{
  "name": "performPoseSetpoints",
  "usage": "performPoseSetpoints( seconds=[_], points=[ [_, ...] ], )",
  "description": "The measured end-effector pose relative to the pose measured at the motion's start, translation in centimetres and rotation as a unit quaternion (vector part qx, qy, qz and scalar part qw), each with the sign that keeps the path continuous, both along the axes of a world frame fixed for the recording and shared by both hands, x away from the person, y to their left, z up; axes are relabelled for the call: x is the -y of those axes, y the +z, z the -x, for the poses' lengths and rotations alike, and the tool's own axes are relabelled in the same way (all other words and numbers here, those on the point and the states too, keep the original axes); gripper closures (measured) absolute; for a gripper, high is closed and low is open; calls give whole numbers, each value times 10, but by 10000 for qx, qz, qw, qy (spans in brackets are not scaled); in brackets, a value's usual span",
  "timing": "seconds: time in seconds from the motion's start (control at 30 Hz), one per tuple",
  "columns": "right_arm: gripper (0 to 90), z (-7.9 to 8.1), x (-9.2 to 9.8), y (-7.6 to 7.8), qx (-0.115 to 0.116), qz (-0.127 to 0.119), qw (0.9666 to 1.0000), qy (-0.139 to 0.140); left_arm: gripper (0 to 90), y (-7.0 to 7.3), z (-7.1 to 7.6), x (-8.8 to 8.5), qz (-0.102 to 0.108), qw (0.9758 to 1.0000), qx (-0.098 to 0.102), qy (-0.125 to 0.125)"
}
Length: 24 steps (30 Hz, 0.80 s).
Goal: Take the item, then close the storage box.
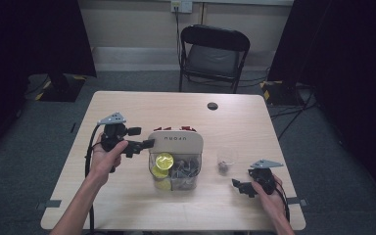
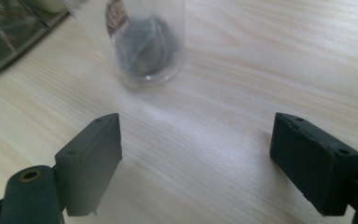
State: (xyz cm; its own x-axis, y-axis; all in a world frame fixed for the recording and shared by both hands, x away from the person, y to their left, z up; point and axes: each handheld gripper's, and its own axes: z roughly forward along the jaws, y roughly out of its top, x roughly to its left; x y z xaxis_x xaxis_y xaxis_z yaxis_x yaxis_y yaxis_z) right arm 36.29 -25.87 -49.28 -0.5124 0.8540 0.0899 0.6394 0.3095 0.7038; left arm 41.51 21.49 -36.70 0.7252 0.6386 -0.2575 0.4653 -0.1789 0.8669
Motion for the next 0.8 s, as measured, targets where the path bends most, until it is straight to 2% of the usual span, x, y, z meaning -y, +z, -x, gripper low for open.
performPoseSetpoints(
  seconds=[0.1,0.2,0.27,0.3,0.43,0.8],
  points=[
    [167,1,1,-2,130,56,9999,-60,162,6,0,-8,42,9999,69,91],
    [163,4,-1,-6,359,285,9989,-39,162,9,-1,-13,87,9996,119,251],
    [154,5,-2,-7,441,321,9985,-30,162,8,-2,-14,64,9994,148,304],
    [154,5,-1,-7,440,321,9985,-23,162,7,-3,-15,-24,9994,180,297],
    [153,5,-1,-7,440,321,9985,-14,162,6,-5,-19,55,9989,152,446],
    [153,6,-1,-7,438,321,9985,-26,161,-7,-19,-19,19,9975,0,706]
  ],
)
